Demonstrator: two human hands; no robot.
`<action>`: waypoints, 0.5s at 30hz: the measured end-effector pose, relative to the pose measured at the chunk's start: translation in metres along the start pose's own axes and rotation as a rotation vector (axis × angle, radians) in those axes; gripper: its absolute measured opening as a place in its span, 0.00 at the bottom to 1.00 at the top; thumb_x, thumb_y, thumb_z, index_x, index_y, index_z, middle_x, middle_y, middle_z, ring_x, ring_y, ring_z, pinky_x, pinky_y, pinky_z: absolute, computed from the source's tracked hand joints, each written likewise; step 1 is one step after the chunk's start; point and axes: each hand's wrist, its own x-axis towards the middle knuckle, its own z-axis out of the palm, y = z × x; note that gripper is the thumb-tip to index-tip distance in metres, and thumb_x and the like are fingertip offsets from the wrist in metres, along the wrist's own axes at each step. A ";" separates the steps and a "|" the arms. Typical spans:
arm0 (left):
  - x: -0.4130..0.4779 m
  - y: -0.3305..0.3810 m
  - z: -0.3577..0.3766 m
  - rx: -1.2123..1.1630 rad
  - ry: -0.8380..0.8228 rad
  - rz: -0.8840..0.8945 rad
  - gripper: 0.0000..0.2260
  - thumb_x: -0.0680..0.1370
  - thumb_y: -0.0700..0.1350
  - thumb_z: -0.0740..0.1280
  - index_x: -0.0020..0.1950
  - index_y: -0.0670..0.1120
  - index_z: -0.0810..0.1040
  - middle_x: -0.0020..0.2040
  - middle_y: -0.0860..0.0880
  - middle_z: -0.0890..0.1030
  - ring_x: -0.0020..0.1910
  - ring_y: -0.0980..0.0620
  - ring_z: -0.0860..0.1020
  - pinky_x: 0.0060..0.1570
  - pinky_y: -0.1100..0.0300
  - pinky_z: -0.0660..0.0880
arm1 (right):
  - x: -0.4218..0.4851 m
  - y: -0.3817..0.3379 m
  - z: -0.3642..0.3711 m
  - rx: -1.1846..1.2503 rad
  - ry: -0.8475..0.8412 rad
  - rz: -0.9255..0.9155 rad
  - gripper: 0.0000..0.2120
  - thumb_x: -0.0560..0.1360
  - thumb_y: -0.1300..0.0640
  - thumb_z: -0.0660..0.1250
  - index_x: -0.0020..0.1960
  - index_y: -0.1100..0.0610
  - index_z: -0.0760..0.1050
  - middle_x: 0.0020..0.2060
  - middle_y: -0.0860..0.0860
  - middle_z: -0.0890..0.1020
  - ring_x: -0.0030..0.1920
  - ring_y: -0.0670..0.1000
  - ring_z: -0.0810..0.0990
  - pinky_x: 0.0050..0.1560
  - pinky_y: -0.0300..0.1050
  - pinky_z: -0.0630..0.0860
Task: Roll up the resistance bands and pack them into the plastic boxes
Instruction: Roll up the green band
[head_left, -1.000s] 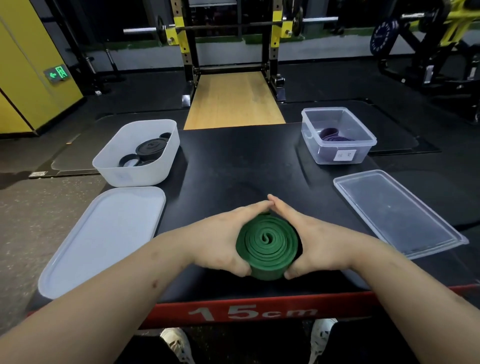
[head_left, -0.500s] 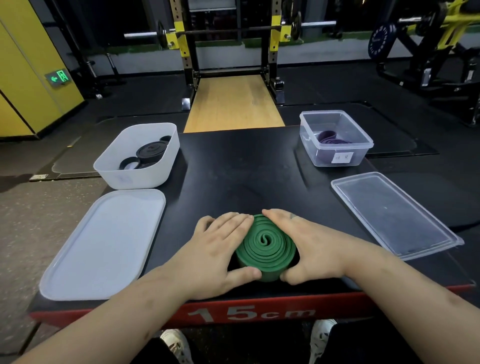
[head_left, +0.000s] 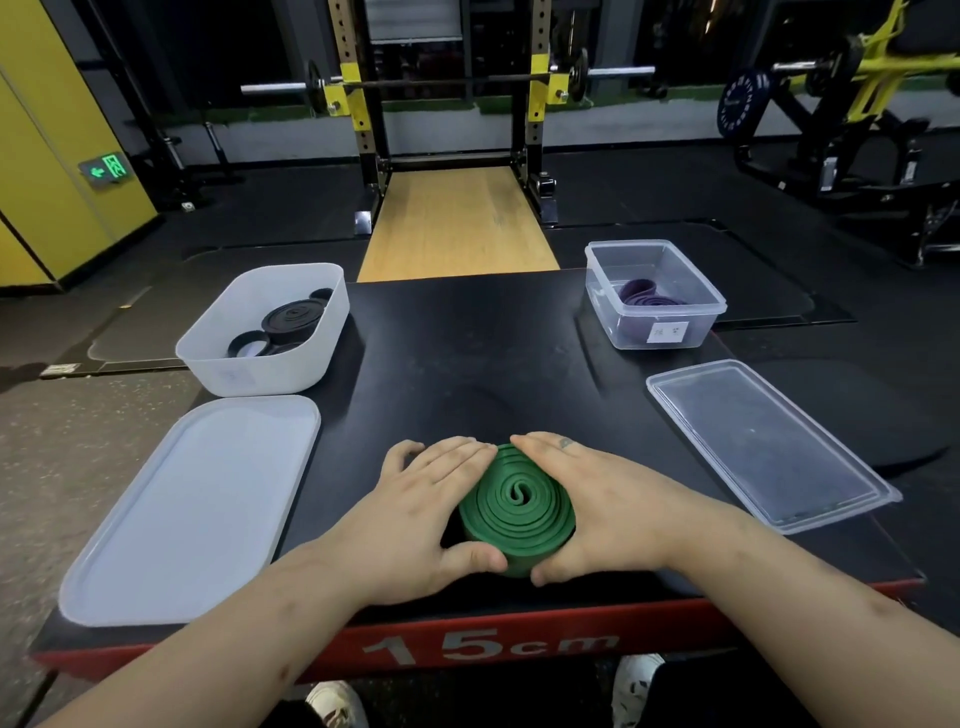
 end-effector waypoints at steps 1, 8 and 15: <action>0.002 -0.001 -0.001 -0.008 0.006 0.006 0.48 0.73 0.80 0.51 0.84 0.51 0.54 0.82 0.56 0.58 0.80 0.63 0.47 0.78 0.54 0.42 | -0.001 0.001 0.000 -0.002 0.012 -0.005 0.66 0.58 0.27 0.75 0.84 0.46 0.43 0.82 0.43 0.52 0.80 0.42 0.56 0.79 0.41 0.59; 0.041 0.004 -0.013 -0.065 0.080 0.012 0.44 0.73 0.79 0.52 0.82 0.54 0.58 0.78 0.59 0.62 0.78 0.63 0.51 0.77 0.55 0.45 | -0.004 0.028 -0.024 0.056 0.108 0.022 0.63 0.60 0.29 0.76 0.84 0.45 0.47 0.81 0.40 0.54 0.77 0.34 0.54 0.75 0.31 0.54; 0.128 0.011 -0.034 -0.041 0.134 0.026 0.42 0.74 0.77 0.50 0.81 0.54 0.58 0.77 0.57 0.65 0.78 0.59 0.56 0.76 0.55 0.46 | -0.004 0.069 -0.089 0.025 0.206 0.103 0.57 0.62 0.32 0.79 0.82 0.40 0.52 0.76 0.36 0.61 0.73 0.37 0.61 0.74 0.38 0.62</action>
